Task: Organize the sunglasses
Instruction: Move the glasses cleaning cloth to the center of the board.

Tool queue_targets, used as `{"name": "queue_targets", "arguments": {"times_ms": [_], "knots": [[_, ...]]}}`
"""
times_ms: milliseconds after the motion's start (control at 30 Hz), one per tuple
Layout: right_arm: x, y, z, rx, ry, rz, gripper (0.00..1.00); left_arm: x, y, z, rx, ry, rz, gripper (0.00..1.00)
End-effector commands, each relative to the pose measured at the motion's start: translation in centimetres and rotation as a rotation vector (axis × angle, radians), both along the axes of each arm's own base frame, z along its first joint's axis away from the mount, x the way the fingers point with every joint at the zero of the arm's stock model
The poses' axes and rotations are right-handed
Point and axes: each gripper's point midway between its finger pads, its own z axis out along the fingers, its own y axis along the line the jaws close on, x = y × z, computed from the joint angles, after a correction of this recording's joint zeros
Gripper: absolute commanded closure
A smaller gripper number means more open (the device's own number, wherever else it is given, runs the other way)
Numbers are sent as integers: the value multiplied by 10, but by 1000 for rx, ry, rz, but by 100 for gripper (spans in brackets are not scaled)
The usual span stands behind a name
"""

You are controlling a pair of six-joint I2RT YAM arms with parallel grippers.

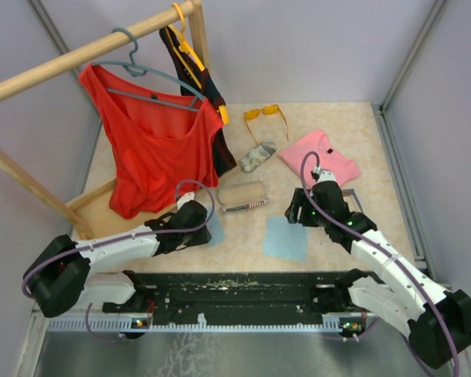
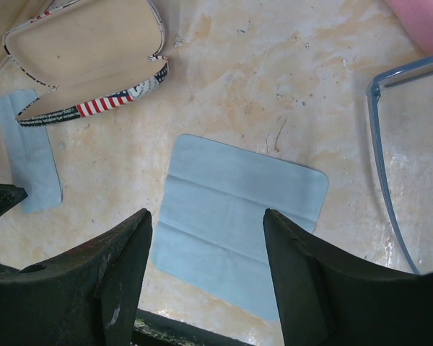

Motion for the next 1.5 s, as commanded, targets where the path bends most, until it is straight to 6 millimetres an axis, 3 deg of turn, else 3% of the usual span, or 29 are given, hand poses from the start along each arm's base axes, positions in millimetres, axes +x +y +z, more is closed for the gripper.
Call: {"name": "queue_targets", "arguments": {"times_ms": [0,200,333,667,933,1100,1333,1467], "knots": [[11,8,27,41,-89,12,37,-8,1,-13,2,41,0,65],[10,6,25,35,-92,7,37,-13,11,-20,38,64,14,85],[10,6,25,36,-92,6,37,-11,31,-18,132,56,67,99],[9,6,23,35,-88,14,37,-3,80,-10,344,51,147,100],[9,4,23,31,-83,1,37,-12,99,-12,329,102,284,100],[10,2,21,29,-75,-18,35,-13,112,1,317,79,392,90],[10,-15,9,10,-38,-156,31,2,103,37,225,-44,358,46],[10,-19,1,-12,1,-190,31,12,97,59,217,-109,282,42]]}}
